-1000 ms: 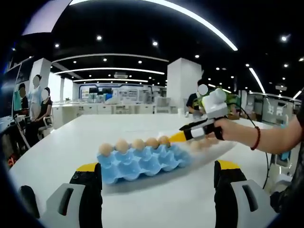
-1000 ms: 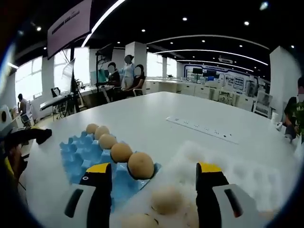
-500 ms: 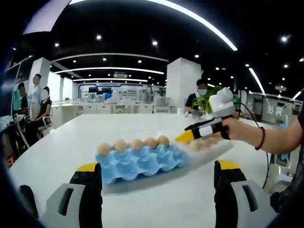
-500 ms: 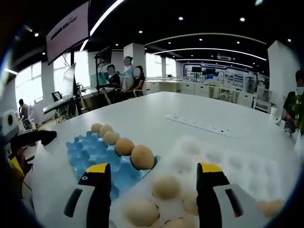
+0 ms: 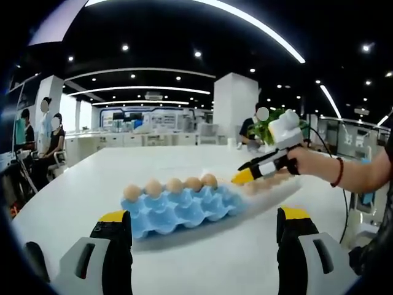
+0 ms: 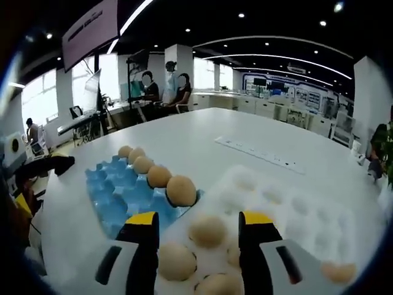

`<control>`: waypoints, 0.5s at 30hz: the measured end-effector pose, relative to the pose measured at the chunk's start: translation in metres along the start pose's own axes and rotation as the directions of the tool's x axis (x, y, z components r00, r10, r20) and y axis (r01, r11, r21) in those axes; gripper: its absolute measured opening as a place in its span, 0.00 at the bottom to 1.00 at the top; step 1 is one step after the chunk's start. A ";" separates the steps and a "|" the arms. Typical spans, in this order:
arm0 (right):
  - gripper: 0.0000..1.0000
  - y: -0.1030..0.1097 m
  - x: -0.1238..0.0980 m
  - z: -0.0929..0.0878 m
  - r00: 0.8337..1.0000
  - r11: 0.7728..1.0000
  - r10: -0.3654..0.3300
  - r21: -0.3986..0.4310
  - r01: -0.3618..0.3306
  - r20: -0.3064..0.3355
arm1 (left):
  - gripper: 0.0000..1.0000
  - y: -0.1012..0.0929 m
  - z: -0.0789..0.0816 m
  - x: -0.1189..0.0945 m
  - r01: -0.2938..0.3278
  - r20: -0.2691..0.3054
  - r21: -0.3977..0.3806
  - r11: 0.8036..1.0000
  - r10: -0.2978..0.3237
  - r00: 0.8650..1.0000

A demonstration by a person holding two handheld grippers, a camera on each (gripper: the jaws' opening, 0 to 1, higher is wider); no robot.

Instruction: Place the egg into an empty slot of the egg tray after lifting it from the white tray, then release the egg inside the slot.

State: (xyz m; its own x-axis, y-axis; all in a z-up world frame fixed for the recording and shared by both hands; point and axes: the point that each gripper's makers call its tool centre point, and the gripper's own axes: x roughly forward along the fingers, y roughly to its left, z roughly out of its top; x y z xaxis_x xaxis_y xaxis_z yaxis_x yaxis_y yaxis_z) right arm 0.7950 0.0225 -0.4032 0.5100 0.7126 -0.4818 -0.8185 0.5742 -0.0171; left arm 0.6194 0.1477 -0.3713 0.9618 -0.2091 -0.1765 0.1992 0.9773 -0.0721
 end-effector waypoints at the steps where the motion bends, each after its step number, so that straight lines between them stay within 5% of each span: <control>1: 0.50 0.000 0.000 0.000 1.000 1.000 -0.002 -0.002 0.002 -0.003 | 1.00 0.000 0.000 -0.001 0.002 -0.001 0.002 1.000 -0.002 1.000; 15: 0.34 -0.005 0.011 -0.008 0.994 0.998 -0.042 -0.051 0.037 -0.102 | 1.00 0.002 0.000 0.000 -0.010 -0.002 0.012 1.000 0.010 1.000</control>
State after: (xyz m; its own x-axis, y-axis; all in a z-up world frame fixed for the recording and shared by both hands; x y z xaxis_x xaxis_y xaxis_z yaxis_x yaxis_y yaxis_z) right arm 0.8027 0.0241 -0.4157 0.5141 0.6431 -0.5675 -0.8118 0.5785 -0.0797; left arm 0.6200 0.1492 -0.3714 0.9635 -0.1994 -0.1788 0.1919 0.9797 -0.0581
